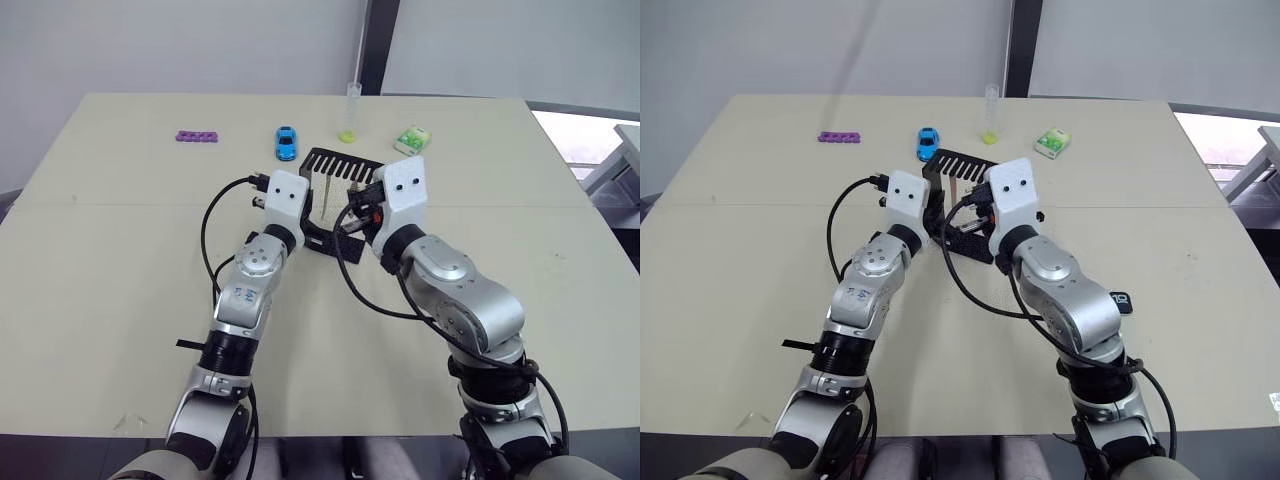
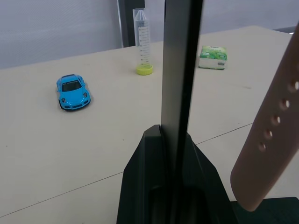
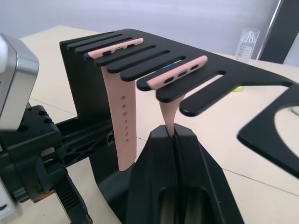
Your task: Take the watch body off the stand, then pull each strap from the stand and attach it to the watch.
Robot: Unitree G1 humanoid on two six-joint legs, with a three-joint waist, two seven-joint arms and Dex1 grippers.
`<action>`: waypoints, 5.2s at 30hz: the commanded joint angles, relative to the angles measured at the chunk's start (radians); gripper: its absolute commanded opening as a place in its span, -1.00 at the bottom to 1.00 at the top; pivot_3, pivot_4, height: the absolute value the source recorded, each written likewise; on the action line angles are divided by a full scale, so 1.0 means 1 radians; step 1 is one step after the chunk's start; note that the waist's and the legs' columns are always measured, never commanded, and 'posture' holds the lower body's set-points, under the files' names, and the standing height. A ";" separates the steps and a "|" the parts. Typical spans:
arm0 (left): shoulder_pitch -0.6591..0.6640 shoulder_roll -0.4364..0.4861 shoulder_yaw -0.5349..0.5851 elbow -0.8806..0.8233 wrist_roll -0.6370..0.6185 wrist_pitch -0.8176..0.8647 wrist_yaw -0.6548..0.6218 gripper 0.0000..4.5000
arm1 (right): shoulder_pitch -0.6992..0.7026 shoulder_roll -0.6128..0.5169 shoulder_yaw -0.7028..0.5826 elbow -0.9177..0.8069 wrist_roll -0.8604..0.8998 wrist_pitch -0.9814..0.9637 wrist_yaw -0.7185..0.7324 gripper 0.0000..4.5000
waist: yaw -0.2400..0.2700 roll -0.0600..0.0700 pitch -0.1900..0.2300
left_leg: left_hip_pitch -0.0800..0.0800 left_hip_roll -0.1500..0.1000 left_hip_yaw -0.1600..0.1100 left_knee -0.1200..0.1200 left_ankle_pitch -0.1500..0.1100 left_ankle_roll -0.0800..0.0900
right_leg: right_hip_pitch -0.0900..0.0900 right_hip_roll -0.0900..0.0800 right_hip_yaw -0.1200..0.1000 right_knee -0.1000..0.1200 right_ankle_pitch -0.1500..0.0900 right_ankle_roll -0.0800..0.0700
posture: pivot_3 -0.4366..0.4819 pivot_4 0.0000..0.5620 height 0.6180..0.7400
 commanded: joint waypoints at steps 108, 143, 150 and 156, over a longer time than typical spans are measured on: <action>-0.017 0.309 0.077 -0.291 -0.915 0.550 -0.839 -0.59 | 0.152 -0.444 -0.297 -0.076 0.826 0.143 0.681 -1.00 | 0.001 0.000 0.000 | 0.001 0.000 -0.003 -0.001 0.001 0.000 | 0.003 0.000 0.000 -0.003 0.000 0.000 | -0.05 -0.47 1.00; -0.019 0.293 0.086 -0.299 -0.955 0.555 -0.852 -1.00 | 0.154 -0.451 -0.316 -0.081 0.850 0.141 0.667 -1.00 | 0.001 0.000 0.000 | 0.001 0.000 -0.003 -0.001 0.001 0.000 | 0.002 0.000 0.000 -0.004 0.000 0.000 | -0.05 -0.47 1.00; -0.019 0.295 0.076 -0.289 -0.955 0.571 -0.853 -1.00 | 0.154 -0.453 -0.320 -0.084 0.858 0.141 0.660 -1.00 | 0.001 0.000 0.000 | 0.001 0.000 -0.003 -0.001 0.001 0.000 | 0.003 0.000 0.000 -0.004 0.000 0.000 | -0.05 -0.47 1.00; -0.009 0.286 0.114 -0.281 -1.012 0.585 -0.846 0.00 | 0.155 -0.457 -0.325 -0.078 0.860 0.142 0.652 -1.00 | 0.001 0.000 0.000 | 0.000 0.000 -0.003 -0.001 0.001 0.000 | 0.003 0.000 0.000 -0.004 0.000 0.000 | -0.05 -0.47 1.00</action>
